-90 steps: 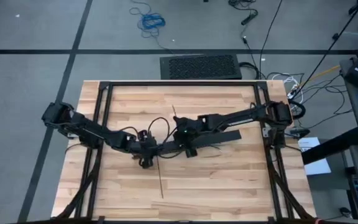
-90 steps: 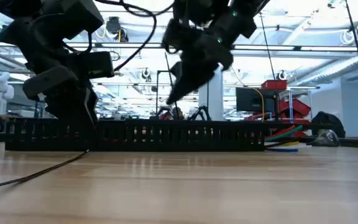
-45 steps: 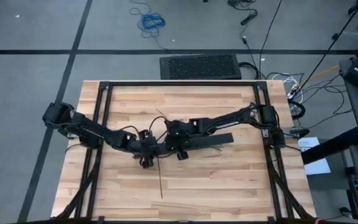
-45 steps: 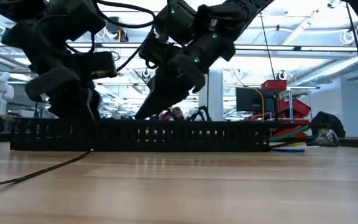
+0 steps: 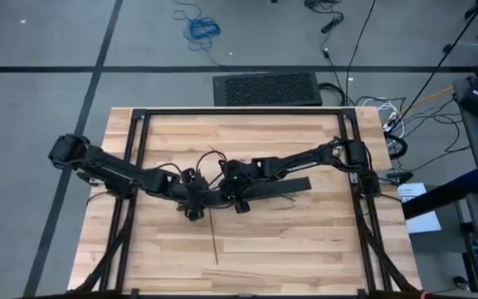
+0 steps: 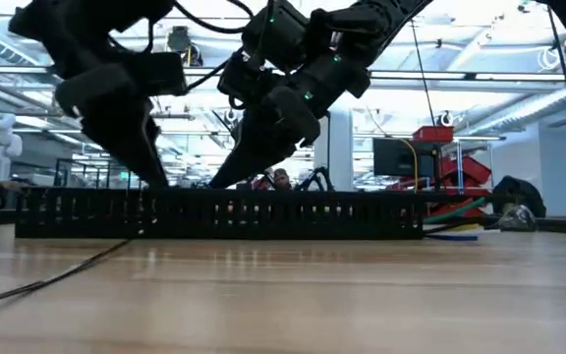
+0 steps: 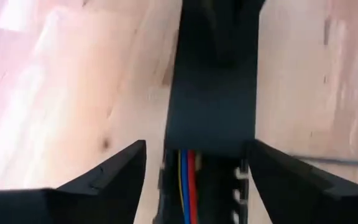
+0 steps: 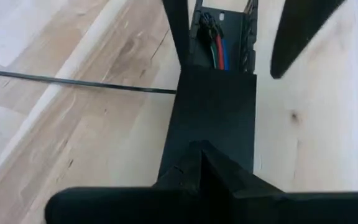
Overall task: Ziptie cables
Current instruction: Insert the black cable duct cover into the black cable duct
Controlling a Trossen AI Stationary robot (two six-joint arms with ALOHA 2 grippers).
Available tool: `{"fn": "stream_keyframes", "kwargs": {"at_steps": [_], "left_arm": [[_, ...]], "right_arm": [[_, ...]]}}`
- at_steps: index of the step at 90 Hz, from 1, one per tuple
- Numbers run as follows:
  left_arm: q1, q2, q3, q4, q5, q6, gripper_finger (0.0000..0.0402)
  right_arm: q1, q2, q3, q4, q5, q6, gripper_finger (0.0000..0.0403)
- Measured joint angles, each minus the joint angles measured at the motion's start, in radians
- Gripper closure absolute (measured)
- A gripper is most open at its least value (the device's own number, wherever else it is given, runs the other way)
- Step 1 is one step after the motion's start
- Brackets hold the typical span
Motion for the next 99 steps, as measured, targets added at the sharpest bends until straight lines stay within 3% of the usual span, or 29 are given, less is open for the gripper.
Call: {"fn": "stream_keyframes", "kwargs": {"at_steps": [39, 59, 70, 84, 99], "left_arm": [[-0.092, 0.007, -0.063, -0.114, 0.027, -0.173, 0.0125], [-0.118, 0.010, -0.128, -0.045, 0.009, -0.202, 0.0127], [-0.126, 0.031, -0.145, -0.020, -0.008, -0.210, 0.0147], [-0.125, 0.065, -0.164, 0.065, -0.039, -0.157, 0.0162], [-0.113, 0.088, -0.162, 0.107, -0.055, -0.145, 0.0161]], "right_arm": [[0.000, 0.000, -0.001, 0.003, -0.001, -0.001, 0.0403], [0.000, 0.000, -0.001, 0.003, -0.001, 0.015, 0.0403], [0.000, 0.000, -0.002, 0.008, -0.002, 0.015, 0.0403], [-0.004, 0.024, -0.001, 0.120, -0.071, -0.015, 0.0403], [0.000, 0.031, 0.039, 0.131, -0.052, -0.024, 0.0403]]}}
